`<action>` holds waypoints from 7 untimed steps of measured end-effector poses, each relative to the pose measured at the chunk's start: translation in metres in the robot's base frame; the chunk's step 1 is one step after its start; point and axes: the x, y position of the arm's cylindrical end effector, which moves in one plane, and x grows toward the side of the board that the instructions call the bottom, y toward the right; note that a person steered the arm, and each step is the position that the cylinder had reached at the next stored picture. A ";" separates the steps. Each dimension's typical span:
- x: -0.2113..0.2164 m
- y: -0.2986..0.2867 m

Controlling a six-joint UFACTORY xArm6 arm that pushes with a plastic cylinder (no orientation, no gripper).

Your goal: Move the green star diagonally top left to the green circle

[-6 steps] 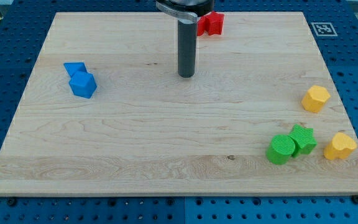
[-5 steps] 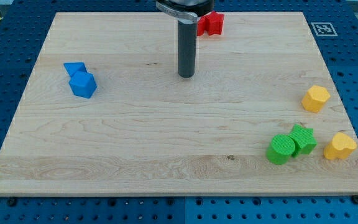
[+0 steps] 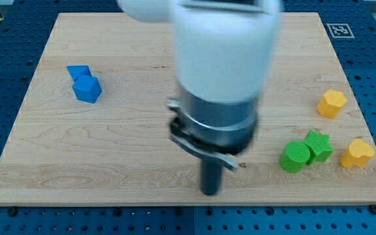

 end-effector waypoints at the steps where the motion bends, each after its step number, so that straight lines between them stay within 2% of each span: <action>1: 0.001 0.038; 2: 0.001 0.129; 3: -0.009 0.186; 5: -0.103 0.187; 6: -0.116 0.181; 7: -0.100 0.201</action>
